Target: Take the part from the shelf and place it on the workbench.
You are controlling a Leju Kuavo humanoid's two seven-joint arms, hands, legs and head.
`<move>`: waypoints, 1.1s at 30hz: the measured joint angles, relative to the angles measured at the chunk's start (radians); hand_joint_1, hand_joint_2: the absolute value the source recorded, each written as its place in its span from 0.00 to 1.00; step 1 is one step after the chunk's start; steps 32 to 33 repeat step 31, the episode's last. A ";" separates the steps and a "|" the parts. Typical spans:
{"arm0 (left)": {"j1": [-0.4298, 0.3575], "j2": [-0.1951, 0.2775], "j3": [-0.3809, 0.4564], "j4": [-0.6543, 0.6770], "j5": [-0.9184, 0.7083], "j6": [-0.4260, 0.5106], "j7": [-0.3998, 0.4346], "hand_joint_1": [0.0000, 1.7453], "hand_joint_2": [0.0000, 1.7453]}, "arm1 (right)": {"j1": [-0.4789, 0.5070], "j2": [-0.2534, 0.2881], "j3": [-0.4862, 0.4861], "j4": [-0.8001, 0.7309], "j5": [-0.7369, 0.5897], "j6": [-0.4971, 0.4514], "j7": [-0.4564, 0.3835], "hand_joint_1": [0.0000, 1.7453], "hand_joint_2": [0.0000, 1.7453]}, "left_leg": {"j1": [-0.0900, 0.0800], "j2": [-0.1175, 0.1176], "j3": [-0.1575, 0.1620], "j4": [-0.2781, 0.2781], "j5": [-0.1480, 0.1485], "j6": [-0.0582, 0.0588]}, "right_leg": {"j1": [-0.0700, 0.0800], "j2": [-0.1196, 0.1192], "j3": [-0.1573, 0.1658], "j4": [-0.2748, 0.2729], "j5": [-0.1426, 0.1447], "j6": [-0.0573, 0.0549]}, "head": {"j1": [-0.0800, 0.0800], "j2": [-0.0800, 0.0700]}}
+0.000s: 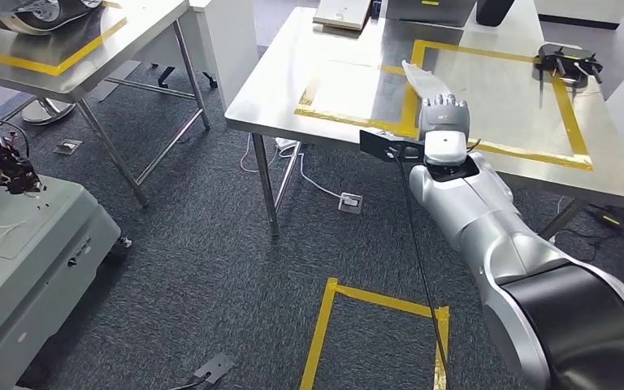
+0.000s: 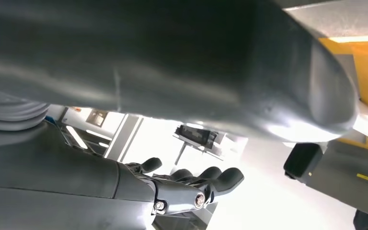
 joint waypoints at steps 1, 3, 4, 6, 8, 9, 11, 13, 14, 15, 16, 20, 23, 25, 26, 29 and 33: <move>0.000 0.000 0.000 0.000 0.000 -0.001 0.000 0.00 0.00 | 0.001 -0.003 0.000 0.000 0.000 0.000 0.000 0.00 0.00 | 0.001 0.001 -0.012 -0.002 0.014 0.007 | -0.001 0.001 -0.014 0.039 -0.045 0.004 | 0.001 0.000; 0.000 0.000 0.000 0.000 0.000 -0.002 0.000 0.00 0.00 | 0.001 -0.005 0.000 0.001 0.000 0.000 0.000 0.00 0.00 | -0.001 0.002 -0.045 -0.001 0.042 0.014 | 0.000 0.003 -0.049 0.171 -0.152 0.009 | 0.002 0.000; 0.001 0.000 0.000 0.000 0.000 -0.002 0.000 0.00 0.00 | 0.003 -0.005 0.000 0.001 0.000 0.000 0.000 0.00 0.00 | -0.002 0.002 -0.062 0.000 0.055 0.015 | 0.001 0.004 -0.060 0.235 -0.181 0.009 | 0.002 0.000; 0.001 0.000 0.000 0.000 0.000 -0.003 0.000 0.00 0.00 | 0.008 -0.006 0.000 0.001 0.000 0.000 0.000 0.00 0.00 | -0.005 0.002 -0.095 0.001 0.080 0.014 | 0.006 0.004 -0.040 0.285 -0.169 0.002 | 0.002 0.000; 0.001 0.000 0.000 0.000 0.000 -0.004 0.000 0.00 0.00 | 0.009 -0.006 0.000 0.001 0.000 0.000 0.000 0.00 0.00 | -0.007 0.002 -0.121 0.002 0.103 0.012 | 0.014 0.005 0.051 0.198 -0.128 -0.014 | 0.002 0.000; 0.001 -0.001 0.000 0.000 0.000 -0.005 0.000 0.00 0.00 | 0.007 -0.006 0.000 0.000 0.000 0.000 0.000 0.00 0.00 | -0.009 0.002 -0.130 0.002 0.114 0.009 | 0.020 0.006 0.110 0.120 -0.131 -0.024 | 0.002 0.000; 0.001 -0.002 0.000 0.000 0.000 -0.006 0.000 0.00 0.00 | 0.003 -0.006 -0.001 -0.002 0.000 0.000 0.001 0.00 0.00 | -0.008 0.002 -0.136 -0.004 0.134 -0.001 | 0.029 0.006 0.183 0.009 -0.156 -0.038 | 0.002 0.000; 0.002 -0.002 0.000 0.000 0.000 -0.005 0.000 0.00 0.00 | 0.001 -0.006 -0.003 -0.002 -0.002 0.000 0.002 0.00 0.00 | -0.007 0.003 -0.136 -0.016 0.156 -0.015 | 0.032 0.007 0.186 -0.018 -0.151 -0.047 | 0.003 0.000; 0.003 -0.001 0.000 0.000 0.000 -0.005 0.000 0.00 0.00 | 0.001 -0.005 -0.004 -0.002 -0.004 0.000 0.003 0.00 0.00 | -0.006 0.001 -0.138 -0.018 0.156 -0.021 | 0.030 0.005 0.181 -0.026 -0.139 -0.052 | 0.004 0.000; 0.005 -0.001 0.000 0.000 0.000 -0.005 0.000 0.00 0.00 | 0.001 -0.004 -0.006 -0.002 -0.005 0.000 0.003 0.00 0.00 | -0.006 0.000 -0.145 -0.008 0.136 -0.026 | 0.027 0.003 0.174 -0.031 -0.125 -0.059 | 0.003 0.000; 0.006 0.000 0.000 0.000 0.000 -0.005 0.000 0.00 0.00 | 0.001 -0.004 -0.007 -0.002 -0.005 0.000 0.004 0.00 0.00 | -0.006 0.000 -0.156 0.021 0.096 -0.032 | 0.024 0.001 0.165 -0.036 -0.109 -0.064 | 0.002 0.000; 0.007 0.003 0.000 0.000 0.000 -0.005 0.000 0.00 0.00 | 0.003 -0.003 -0.010 -0.002 -0.002 0.000 0.004 0.00 0.00 | -0.002 0.000 -0.194 0.250 -0.051 -0.050 | 0.020 0.000 0.102 -0.036 -0.052 -0.069 | 0.000 0.000; 0.006 0.003 0.000 0.000 0.000 -0.005 0.000 0.00 0.00 | 0.007 -0.003 -0.012 -0.002 0.000 0.000 0.004 0.00 0.00 | 0.001 0.000 -0.111 0.218 0.010 -0.054 | 0.017 -0.001 0.051 -0.030 -0.016 -0.059 | 0.000 0.000; 0.003 0.003 0.000 -0.001 -0.001 -0.005 0.000 0.00 0.00 | 0.006 -0.004 -0.013 -0.003 0.001 0.000 0.005 0.00 0.00 | -0.001 -0.002 -0.005 0.082 -0.004 -0.048 | 0.018 -0.001 0.025 -0.021 0.003 -0.049 | 0.000 0.000; 0.002 0.003 0.000 -0.001 -0.001 -0.005 0.000 0.00 0.00 | 0.005 -0.005 -0.014 -0.003 0.002 0.000 0.006 0.00 0.00 | -0.003 -0.004 0.026 0.030 -0.021 -0.042 | 0.018 -0.002 0.018 -0.018 0.013 -0.043 | 0.000 0.000; 0.002 0.003 0.000 -0.001 -0.003 -0.005 0.001 0.00 0.00 | 0.007 -0.009 -0.014 -0.002 0.003 0.000 0.008 0.00 0.00 | -0.008 -0.005 0.026 -0.008 -0.018 -0.012 | 0.015 -0.001 0.007 -0.024 0.037 -0.027 | 0.001 0.000; 0.002 0.004 0.000 -0.001 -0.003 -0.005 0.002 0.00 0.00 | 0.010 -0.013 -0.014 -0.002 0.003 0.001 0.009 0.00 0.00 | -0.006 -0.002 0.011 -0.009 0.000 0.003 | 0.012 0.002 -0.007 -0.010 0.015 -0.017 | 0.002 0.000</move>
